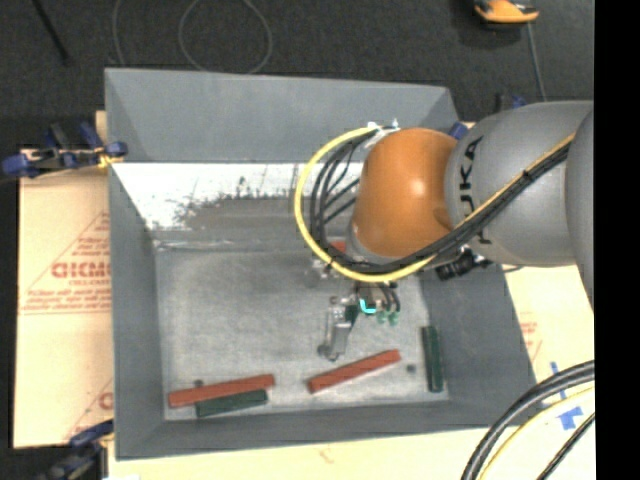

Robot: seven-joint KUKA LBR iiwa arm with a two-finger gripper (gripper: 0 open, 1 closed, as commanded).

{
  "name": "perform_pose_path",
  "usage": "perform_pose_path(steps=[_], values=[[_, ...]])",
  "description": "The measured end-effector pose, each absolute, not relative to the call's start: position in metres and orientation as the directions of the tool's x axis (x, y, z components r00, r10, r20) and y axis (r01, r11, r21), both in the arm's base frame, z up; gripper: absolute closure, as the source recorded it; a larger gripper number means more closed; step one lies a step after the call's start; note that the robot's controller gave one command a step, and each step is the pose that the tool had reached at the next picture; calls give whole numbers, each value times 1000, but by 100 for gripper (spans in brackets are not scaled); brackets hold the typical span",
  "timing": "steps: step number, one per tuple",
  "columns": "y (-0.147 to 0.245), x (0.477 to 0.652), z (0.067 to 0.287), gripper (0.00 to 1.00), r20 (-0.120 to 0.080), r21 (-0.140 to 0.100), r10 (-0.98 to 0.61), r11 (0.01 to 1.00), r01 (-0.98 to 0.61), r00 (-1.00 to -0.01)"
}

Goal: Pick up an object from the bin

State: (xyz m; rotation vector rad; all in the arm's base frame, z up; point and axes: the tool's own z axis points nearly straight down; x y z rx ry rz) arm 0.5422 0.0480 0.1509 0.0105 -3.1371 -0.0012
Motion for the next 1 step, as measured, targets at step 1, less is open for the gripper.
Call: perform_pose_path(steps=[1], values=[[-1, 504, 68, 0, 5, 0, -153, 988, -153, -988]])
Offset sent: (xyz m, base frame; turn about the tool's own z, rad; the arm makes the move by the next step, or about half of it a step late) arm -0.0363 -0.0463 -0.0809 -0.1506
